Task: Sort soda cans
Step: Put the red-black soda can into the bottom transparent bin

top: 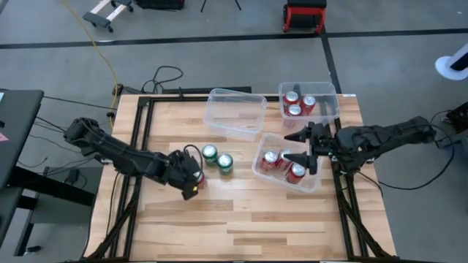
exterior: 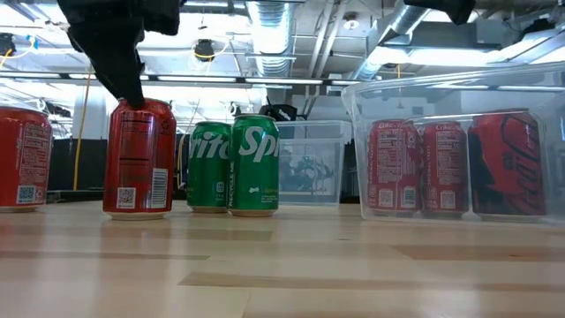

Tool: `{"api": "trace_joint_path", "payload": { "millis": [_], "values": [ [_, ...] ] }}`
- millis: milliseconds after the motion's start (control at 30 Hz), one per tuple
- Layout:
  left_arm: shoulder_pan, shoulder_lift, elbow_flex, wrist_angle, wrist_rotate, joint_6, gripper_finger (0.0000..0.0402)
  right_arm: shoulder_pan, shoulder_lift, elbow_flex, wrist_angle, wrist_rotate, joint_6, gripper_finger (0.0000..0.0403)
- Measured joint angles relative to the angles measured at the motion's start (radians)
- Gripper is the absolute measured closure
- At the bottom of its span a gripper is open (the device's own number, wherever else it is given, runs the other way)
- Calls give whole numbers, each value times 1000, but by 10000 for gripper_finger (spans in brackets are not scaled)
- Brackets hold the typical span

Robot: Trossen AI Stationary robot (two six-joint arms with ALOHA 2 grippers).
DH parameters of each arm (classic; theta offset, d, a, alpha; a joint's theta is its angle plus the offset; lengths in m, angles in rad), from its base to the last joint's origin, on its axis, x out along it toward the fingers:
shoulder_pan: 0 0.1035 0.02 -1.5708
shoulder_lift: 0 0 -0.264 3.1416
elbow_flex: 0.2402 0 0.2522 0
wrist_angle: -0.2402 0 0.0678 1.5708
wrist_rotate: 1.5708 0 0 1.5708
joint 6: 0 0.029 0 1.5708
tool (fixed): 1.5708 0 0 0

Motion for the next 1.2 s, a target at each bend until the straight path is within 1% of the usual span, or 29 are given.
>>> {"api": "trace_joint_path", "payload": {
  "millis": [100, 200, 367, 500, 567, 800, 900, 1067, 1200],
  "values": [
    [24, 0, 0, 0, 27, 23, 4, 13, 5, 0, 2, 0, 0, 14],
    [45, 0, 0, 4, 28, 49, 4, 19, 3, 0, 4, 0, 0, 14],
    [75, 0, -1, 65, 39, 93, 4, 16, 4, 0, 4, 0, -4, 14],
    [109, 1, -48, 166, 131, 124, 5, 16, 4, 0, 4, 0, -12, 14],
    [123, 1, -71, 165, 168, 122, 5, 16, 4, 0, 2, 0, -14, 14],
    [148, 1, -97, 159, 174, 120, 8, 16, 4, 0, -3, 0, -20, 14],
    [162, 1, -111, 155, 185, 121, 29, 16, 4, 0, -2, 0, -37, 14],
    [169, -1, -136, 200, 217, 141, 103, 16, 4, 0, -2, 0, -37, 14],
    [169, -1, -136, 216, 241, 135, 105, 16, 4, 0, -3, 0, -35, 14]
  ]
}}
